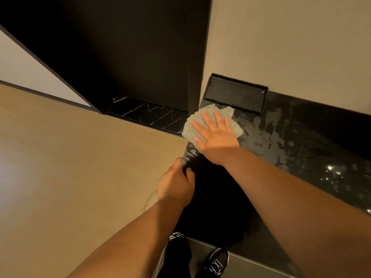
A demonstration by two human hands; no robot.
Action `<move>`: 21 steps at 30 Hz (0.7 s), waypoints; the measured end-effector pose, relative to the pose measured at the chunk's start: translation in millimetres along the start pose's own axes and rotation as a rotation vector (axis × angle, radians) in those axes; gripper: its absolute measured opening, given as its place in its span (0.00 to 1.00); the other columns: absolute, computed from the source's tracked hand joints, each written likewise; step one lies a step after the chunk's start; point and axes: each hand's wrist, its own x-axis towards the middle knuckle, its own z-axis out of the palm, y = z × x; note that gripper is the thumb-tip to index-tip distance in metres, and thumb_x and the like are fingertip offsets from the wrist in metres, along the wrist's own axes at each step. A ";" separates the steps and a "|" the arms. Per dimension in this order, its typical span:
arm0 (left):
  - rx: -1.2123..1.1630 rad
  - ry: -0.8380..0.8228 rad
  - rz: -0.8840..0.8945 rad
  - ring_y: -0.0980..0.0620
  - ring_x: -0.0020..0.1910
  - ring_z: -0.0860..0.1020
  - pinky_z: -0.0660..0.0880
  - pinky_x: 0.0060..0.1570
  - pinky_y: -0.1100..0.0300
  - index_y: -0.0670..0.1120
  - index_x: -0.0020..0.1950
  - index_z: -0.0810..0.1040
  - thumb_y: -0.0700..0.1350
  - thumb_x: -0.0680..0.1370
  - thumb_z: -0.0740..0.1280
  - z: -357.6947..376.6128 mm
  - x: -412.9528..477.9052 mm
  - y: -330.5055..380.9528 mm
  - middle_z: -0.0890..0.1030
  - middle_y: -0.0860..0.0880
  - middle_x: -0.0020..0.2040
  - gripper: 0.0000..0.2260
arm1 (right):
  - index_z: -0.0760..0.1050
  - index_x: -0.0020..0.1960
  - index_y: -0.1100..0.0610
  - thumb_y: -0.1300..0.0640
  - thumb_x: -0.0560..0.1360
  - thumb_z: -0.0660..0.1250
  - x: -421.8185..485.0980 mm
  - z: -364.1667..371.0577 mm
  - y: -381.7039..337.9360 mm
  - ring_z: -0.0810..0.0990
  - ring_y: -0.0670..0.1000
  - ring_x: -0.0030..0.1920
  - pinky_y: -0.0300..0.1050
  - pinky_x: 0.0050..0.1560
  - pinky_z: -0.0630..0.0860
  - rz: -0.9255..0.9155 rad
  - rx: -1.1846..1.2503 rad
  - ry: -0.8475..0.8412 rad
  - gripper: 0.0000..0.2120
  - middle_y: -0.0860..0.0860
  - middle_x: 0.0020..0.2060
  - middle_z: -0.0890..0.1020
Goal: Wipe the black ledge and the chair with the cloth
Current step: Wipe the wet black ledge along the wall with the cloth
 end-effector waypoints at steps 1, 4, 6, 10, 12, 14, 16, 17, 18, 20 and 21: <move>0.000 -0.007 -0.005 0.45 0.45 0.80 0.79 0.45 0.49 0.55 0.60 0.70 0.54 0.82 0.57 -0.6 0.1 0.2 0.81 0.52 0.46 0.09 | 0.49 0.82 0.38 0.39 0.82 0.46 -5.3 2.2 -5.3 0.37 0.60 0.82 0.64 0.79 0.39 0.021 -0.016 0.023 0.28 0.50 0.84 0.46; -0.008 -0.022 -0.023 0.45 0.44 0.81 0.79 0.45 0.49 0.55 0.59 0.69 0.55 0.82 0.56 -2.1 -0.8 1.1 0.81 0.52 0.45 0.09 | 0.58 0.81 0.41 0.43 0.82 0.54 -45.1 11.1 -9.1 0.49 0.64 0.81 0.67 0.79 0.49 -0.106 -0.058 0.104 0.27 0.53 0.82 0.56; 0.003 -0.028 -0.025 0.45 0.45 0.81 0.78 0.45 0.50 0.54 0.61 0.69 0.56 0.82 0.55 -2.6 -0.4 2.1 0.81 0.51 0.47 0.11 | 0.61 0.80 0.42 0.43 0.82 0.56 -66.0 13.7 1.1 0.52 0.64 0.81 0.66 0.78 0.51 -0.234 -0.065 0.096 0.27 0.52 0.82 0.57; 0.079 -0.083 -0.030 0.46 0.49 0.81 0.77 0.45 0.52 0.52 0.69 0.67 0.58 0.84 0.52 -3.1 0.7 1.4 0.81 0.49 0.54 0.17 | 0.58 0.81 0.42 0.41 0.81 0.54 -38.5 0.9 18.9 0.51 0.63 0.81 0.66 0.79 0.51 -0.204 -0.095 0.047 0.28 0.52 0.82 0.56; 0.078 -0.113 -0.030 0.49 0.52 0.81 0.78 0.47 0.53 0.53 0.73 0.65 0.60 0.85 0.51 -3.9 1.2 -0.8 0.81 0.50 0.58 0.20 | 0.49 0.83 0.40 0.40 0.82 0.48 -12.6 -5.9 19.7 0.41 0.59 0.82 0.62 0.80 0.42 -0.037 -0.032 0.003 0.29 0.50 0.84 0.48; 0.069 -0.134 -0.033 0.49 0.55 0.81 0.78 0.48 0.54 0.53 0.76 0.64 0.61 0.85 0.51 -5.3 2.5 -2.9 0.80 0.50 0.62 0.22 | 0.43 0.83 0.40 0.40 0.83 0.44 2.7 -7.2 15.2 0.36 0.57 0.82 0.60 0.80 0.37 0.101 0.009 -0.022 0.29 0.48 0.83 0.42; 0.059 -0.150 -0.037 0.49 0.57 0.81 0.78 0.49 0.53 0.52 0.77 0.63 0.61 0.85 0.52 -5.6 2.7 -1.4 0.80 0.50 0.63 0.23 | 0.46 0.83 0.41 0.40 0.83 0.45 -4.5 -4.9 6.5 0.38 0.59 0.82 0.62 0.80 0.40 0.133 -0.001 0.001 0.29 0.50 0.83 0.44; 0.058 -0.148 -0.032 0.48 0.57 0.81 0.79 0.50 0.53 0.52 0.76 0.63 0.61 0.85 0.52 -5.6 2.3 -0.8 0.80 0.50 0.63 0.23 | 0.50 0.83 0.42 0.40 0.83 0.47 -15.7 -2.0 2.4 0.42 0.61 0.82 0.64 0.80 0.44 0.102 -0.022 0.028 0.29 0.52 0.83 0.48; 0.061 -0.135 -0.029 0.48 0.56 0.81 0.79 0.50 0.52 0.52 0.76 0.64 0.60 0.85 0.52 -5.6 1.2 -0.1 0.80 0.49 0.62 0.22 | 0.54 0.82 0.43 0.40 0.82 0.50 -29.2 1.0 -0.7 0.46 0.63 0.82 0.67 0.79 0.48 0.048 -0.048 0.056 0.29 0.54 0.83 0.53; 0.077 -0.121 -0.023 0.47 0.55 0.81 0.78 0.50 0.51 0.51 0.75 0.64 0.60 0.84 0.52 -6.5 0.0 1.1 0.81 0.48 0.61 0.22 | 0.59 0.81 0.44 0.39 0.82 0.54 -60.0 9.1 -1.8 0.51 0.64 0.81 0.68 0.78 0.52 -0.036 -0.078 0.066 0.29 0.53 0.82 0.56; 0.084 -0.121 -0.023 0.46 0.56 0.81 0.77 0.49 0.52 0.51 0.75 0.64 0.60 0.84 0.52 -6.3 -0.1 0.8 0.80 0.48 0.62 0.22 | 0.60 0.80 0.45 0.39 0.82 0.55 -71.6 12.9 -0.9 0.51 0.63 0.81 0.68 0.78 0.52 -0.062 -0.082 0.058 0.29 0.53 0.82 0.56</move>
